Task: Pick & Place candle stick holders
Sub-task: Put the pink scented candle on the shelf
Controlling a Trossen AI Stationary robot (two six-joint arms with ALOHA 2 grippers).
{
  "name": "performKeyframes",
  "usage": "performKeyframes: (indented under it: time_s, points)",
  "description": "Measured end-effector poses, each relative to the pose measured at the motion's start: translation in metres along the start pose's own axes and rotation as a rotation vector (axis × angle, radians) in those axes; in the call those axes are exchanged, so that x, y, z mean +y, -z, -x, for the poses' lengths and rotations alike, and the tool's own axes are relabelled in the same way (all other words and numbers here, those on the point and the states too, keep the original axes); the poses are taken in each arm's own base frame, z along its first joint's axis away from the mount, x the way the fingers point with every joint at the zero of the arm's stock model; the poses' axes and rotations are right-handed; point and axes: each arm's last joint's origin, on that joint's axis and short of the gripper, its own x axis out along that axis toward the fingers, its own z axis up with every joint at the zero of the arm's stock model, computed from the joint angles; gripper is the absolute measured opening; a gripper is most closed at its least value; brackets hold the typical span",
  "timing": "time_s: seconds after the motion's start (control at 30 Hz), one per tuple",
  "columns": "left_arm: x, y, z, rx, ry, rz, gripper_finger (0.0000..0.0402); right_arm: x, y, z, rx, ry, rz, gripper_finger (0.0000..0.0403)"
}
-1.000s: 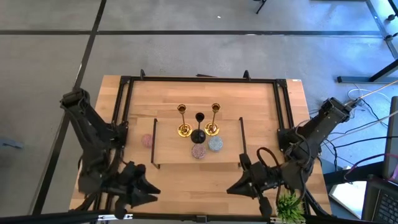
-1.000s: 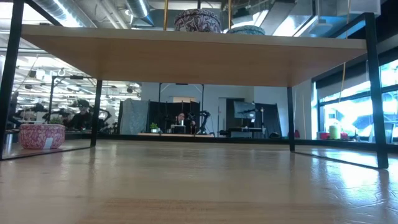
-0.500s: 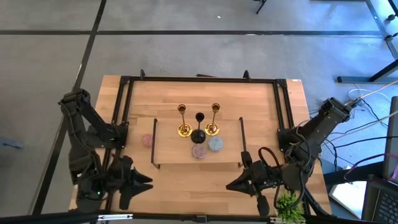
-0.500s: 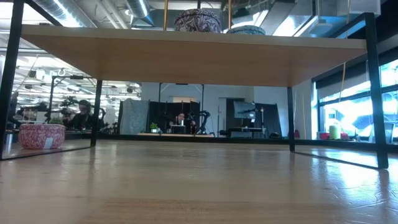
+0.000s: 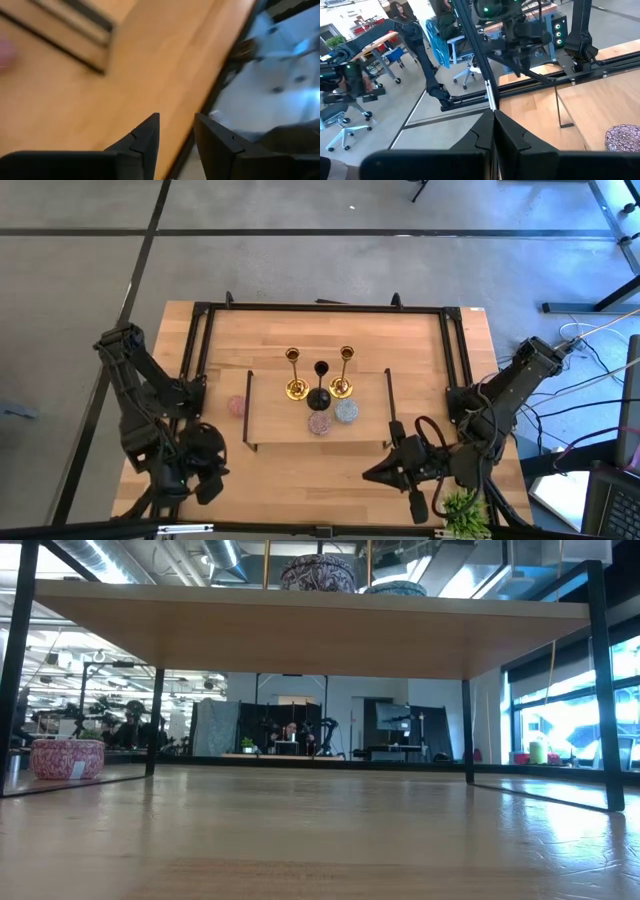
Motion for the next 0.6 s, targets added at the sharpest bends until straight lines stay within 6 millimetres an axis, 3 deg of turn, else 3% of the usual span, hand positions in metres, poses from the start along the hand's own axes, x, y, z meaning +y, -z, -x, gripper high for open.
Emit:
performKeyframes:
  time_s: [0.2,0.4,0.6]
  points:
    - [0.017,-0.003,0.0,0.045,-0.17,-0.145,0.0099,-0.002,0.0,-0.001,-0.007,0.034,0.007,0.0014]
    - [0.029,-0.012,0.0,0.039,-0.301,-0.422,0.0102,-0.005,0.001,-0.001,-0.012,0.081,0.021,0.0014]
    - [0.041,-0.018,-0.007,-0.059,-0.413,-0.445,0.0111,-0.008,0.0,-0.003,-0.016,0.091,0.02,0.0014]
